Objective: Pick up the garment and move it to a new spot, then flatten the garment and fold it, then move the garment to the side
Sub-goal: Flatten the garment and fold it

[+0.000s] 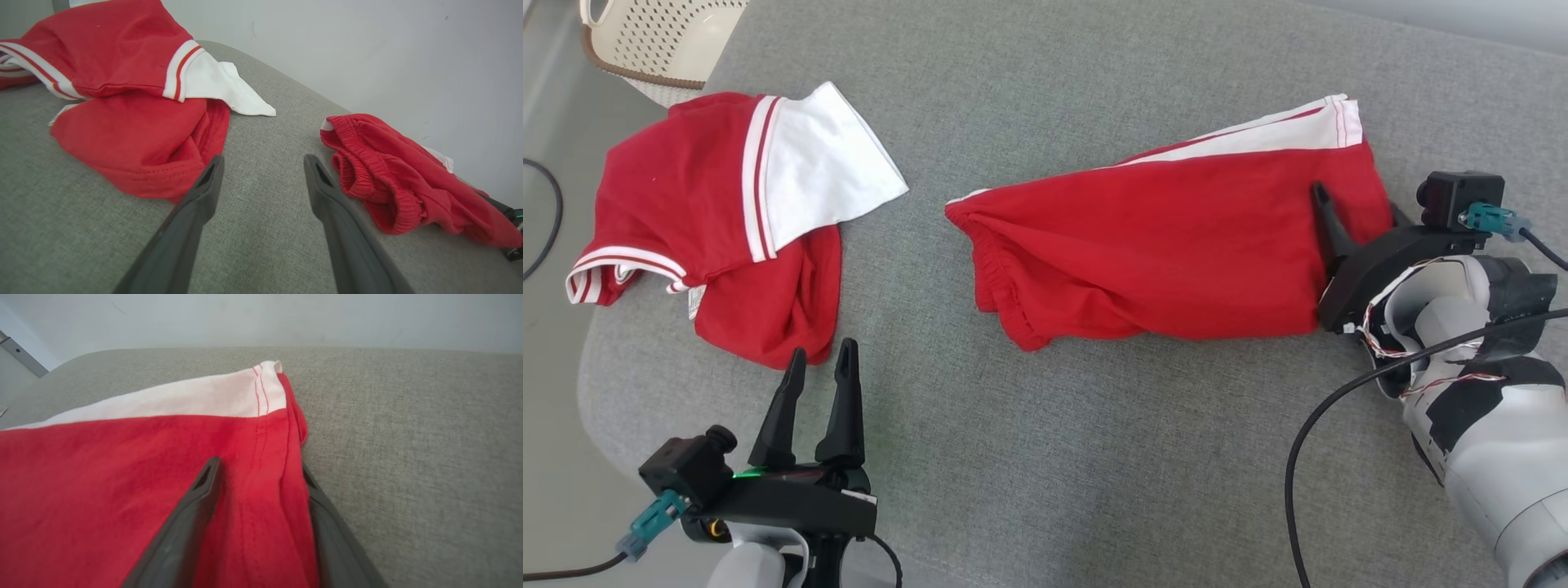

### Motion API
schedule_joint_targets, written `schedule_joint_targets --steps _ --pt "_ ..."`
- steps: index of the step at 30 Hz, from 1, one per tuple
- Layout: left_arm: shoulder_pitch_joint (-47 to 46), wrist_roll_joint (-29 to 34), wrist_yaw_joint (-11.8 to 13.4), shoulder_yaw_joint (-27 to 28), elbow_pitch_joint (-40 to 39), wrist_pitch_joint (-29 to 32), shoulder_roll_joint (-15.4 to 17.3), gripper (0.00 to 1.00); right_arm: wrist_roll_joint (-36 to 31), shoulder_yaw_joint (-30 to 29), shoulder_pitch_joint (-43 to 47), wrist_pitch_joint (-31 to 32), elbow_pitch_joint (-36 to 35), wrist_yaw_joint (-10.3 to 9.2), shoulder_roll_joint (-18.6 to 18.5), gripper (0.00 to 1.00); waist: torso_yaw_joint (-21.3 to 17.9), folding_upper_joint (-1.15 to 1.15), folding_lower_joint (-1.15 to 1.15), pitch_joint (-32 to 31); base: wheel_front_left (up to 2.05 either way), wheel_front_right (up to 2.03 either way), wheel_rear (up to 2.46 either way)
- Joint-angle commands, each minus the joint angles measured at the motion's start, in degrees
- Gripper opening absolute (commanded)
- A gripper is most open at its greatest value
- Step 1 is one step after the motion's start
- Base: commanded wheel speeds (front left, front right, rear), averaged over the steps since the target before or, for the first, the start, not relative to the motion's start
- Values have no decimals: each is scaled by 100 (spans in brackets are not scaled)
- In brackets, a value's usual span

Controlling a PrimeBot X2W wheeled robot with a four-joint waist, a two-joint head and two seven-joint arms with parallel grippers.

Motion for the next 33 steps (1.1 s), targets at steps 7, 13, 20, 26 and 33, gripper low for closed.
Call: schedule_joint_targets --steps 7,13,20,26,33 --pt "87 -22 -39 1 -16 -8 11 100 143 -32 158 -105 241 -2 -54 0 -124 1 1 -78 0 0 0" --pt "154 71 -77 12 11 -8 10 100 259 -251 330 -170 112 -2 12 0 -364 1 1 -273 0 0 0" --pt "300 166 -87 80 74 -8 11 100 258 -837 956 -169 -458 -2 41 0 -851 1 1 -723 0 0 0" --pt "445 228 -89 141 102 -8 13 100 115 -1318 1650 -171 -911 -1 128 0 -1279 1 1 -1069 0 0 0" --pt "639 370 -68 235 81 -8 10 100 -131 -1713 2219 -170 -1227 -1 189 0 -1654 1 1 -1272 0 0 0"
